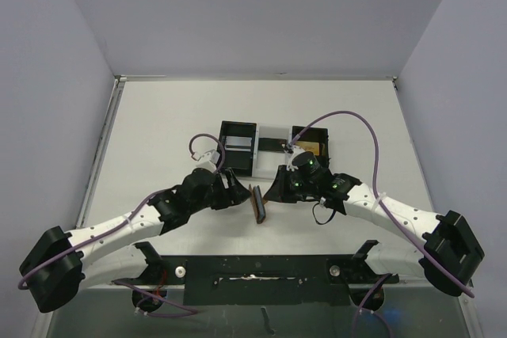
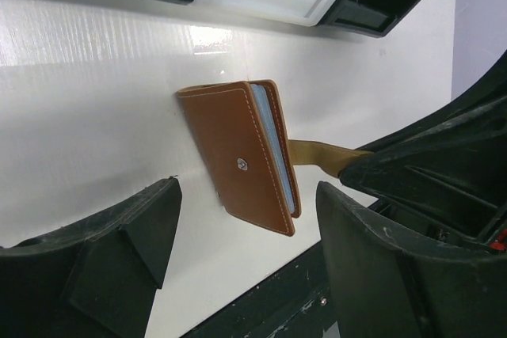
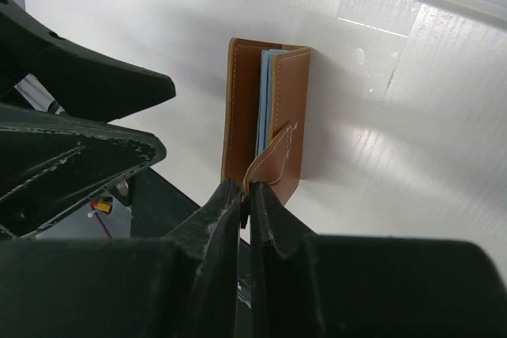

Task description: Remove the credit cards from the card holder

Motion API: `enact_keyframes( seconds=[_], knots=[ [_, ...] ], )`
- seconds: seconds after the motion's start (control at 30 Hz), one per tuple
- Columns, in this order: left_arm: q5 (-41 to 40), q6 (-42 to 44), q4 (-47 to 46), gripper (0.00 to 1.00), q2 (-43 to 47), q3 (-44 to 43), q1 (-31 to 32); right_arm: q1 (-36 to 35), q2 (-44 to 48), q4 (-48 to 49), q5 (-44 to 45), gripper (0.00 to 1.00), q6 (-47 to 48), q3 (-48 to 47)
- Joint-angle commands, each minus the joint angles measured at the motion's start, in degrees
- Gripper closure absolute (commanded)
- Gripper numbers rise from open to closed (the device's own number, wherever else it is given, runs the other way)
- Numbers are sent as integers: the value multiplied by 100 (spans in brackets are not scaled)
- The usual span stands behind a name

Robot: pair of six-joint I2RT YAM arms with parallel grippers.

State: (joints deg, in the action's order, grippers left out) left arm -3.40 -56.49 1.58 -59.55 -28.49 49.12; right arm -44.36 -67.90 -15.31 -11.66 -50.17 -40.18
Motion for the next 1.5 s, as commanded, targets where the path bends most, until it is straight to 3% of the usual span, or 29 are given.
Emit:
enact_keyframes(
  seconds=[0.0, 0.23, 0.53, 0.7, 0.9, 1.0, 1.17, 1.47],
  knots=[
    [207, -230, -402, 33, -139, 14, -60, -49, 169, 365, -127, 99, -54, -197],
    [325, -249, -380, 33, -252, 0, -92, -39, 88, 428, -178, 98, -63, -149],
    [335, -196, -132, 44, -434, -35, -113, -39, -4, 562, -341, 98, -80, -156],
    [-129, -221, 596, 50, -426, -171, -110, -33, -30, 596, -371, 98, -107, -99],
    [-855, -201, 1478, 45, 96, -332, -127, 76, 7, -154, 553, 99, -440, 180],
    [-726, -2, 1234, 43, 310, -294, -131, 183, 149, -312, 913, 99, -601, 527],
    [160, 296, 80, 42, 293, -93, -131, 406, 496, -14, 944, 98, -896, 1343],
    [902, 597, -669, 42, -865, -454, -120, 624, 405, 319, 940, 94, -523, 1652]
  ],
)
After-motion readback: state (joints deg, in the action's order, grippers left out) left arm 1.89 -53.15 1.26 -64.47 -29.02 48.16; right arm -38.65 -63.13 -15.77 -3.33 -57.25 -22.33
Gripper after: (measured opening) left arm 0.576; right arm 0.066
